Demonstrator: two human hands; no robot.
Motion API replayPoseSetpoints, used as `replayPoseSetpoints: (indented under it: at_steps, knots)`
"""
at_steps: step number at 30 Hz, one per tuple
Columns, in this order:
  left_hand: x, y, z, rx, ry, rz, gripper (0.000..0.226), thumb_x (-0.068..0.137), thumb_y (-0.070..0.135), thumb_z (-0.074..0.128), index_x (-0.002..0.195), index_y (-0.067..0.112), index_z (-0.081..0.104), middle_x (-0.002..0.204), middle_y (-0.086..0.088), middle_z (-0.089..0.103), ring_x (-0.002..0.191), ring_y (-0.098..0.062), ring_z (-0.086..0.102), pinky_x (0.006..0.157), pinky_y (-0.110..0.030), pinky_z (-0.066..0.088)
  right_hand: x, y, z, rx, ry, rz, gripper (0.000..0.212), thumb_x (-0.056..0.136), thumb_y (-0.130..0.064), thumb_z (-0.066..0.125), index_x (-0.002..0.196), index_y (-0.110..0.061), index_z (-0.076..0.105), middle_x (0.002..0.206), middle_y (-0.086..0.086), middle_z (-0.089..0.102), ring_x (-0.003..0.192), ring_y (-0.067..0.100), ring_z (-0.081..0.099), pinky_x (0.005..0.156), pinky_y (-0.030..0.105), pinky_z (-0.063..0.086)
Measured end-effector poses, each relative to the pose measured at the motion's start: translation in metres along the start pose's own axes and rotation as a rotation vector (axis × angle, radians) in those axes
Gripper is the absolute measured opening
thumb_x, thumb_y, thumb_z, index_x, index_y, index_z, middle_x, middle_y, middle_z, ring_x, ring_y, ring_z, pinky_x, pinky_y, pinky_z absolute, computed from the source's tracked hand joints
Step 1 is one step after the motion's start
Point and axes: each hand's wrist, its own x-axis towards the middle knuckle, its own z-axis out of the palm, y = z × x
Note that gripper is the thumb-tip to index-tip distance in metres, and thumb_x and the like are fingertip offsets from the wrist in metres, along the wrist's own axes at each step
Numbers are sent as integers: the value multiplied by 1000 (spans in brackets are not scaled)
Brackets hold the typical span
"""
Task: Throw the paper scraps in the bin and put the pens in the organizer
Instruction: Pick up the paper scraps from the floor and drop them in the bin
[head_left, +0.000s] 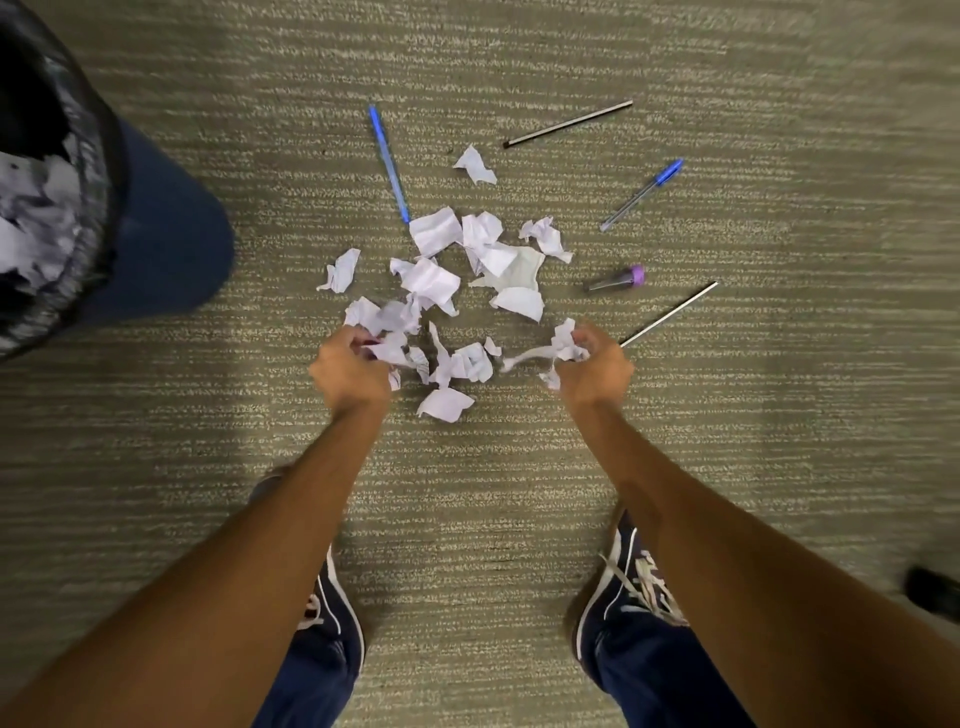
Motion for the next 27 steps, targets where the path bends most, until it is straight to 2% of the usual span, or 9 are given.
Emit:
replayPoseSetpoints:
  at_steps: [3,5,10,14,17,21,23,25,27]
  knots:
    - [-5,5,-16,-123,-34,-82,29,87,-14,65,103,8,77,100,-11,73,82,-20,64,50,-15,45,-14,-2,-18,101,-38,17,36,83,4,74,108,-21,70,91,-15,66,68,-1,63,57,20,60]
    - [-10,10,-28,-212,-48,-143,31,87,-14,65,98,13,78,93,-4,70,75,-16,60,43,-10,40,-26,-6,-30,157,-81,18,37,82,2,76,112,-19,70,84,-25,61,71,-2,64,59,16,58]
    - [-23,21,-63,-372,-146,-214,30,85,-9,74,92,20,77,101,1,72,71,-8,62,37,-8,42,-62,-31,-53,371,-180,-3,39,77,3,80,110,-13,71,102,-3,76,87,15,75,76,31,62]
    - [-36,32,-94,-467,-175,-190,35,83,-7,76,76,28,74,96,-1,77,78,-19,69,55,-26,55,-100,-73,-70,509,-303,-134,39,76,12,76,104,-15,73,101,-3,78,93,15,75,84,33,62]
    - [-43,42,-123,-585,-224,-210,43,80,-9,77,66,32,75,85,6,76,75,-15,69,65,-29,61,-126,-111,-79,566,-375,-226,39,77,16,71,104,-13,72,100,-2,78,93,15,75,82,30,62]
    - [-43,57,-167,-684,-196,-183,44,77,-13,77,66,29,75,89,-9,77,62,-10,67,54,-23,55,-156,-172,-82,556,-443,-299,37,78,14,72,102,-15,72,97,0,78,90,17,75,80,28,61]
    - [-40,65,-195,-722,-172,-185,40,74,-13,80,66,25,73,86,-10,76,64,-16,67,56,-26,54,-171,-204,-76,554,-457,-306,40,78,16,71,99,-18,72,88,-4,77,76,9,73,71,23,61]
    - [-35,72,-225,-782,-162,-200,39,72,-14,81,65,23,72,77,-3,76,64,-17,68,55,-28,55,-186,-236,-66,534,-461,-309,37,78,17,71,105,-8,72,93,7,77,67,6,68,63,23,57]
    - [-29,79,-256,-850,-154,-225,40,73,-15,79,61,22,72,70,5,76,62,-13,69,50,-25,55,-202,-268,-53,539,-478,-316,39,77,18,70,112,2,69,103,21,75,76,15,69,70,34,59]
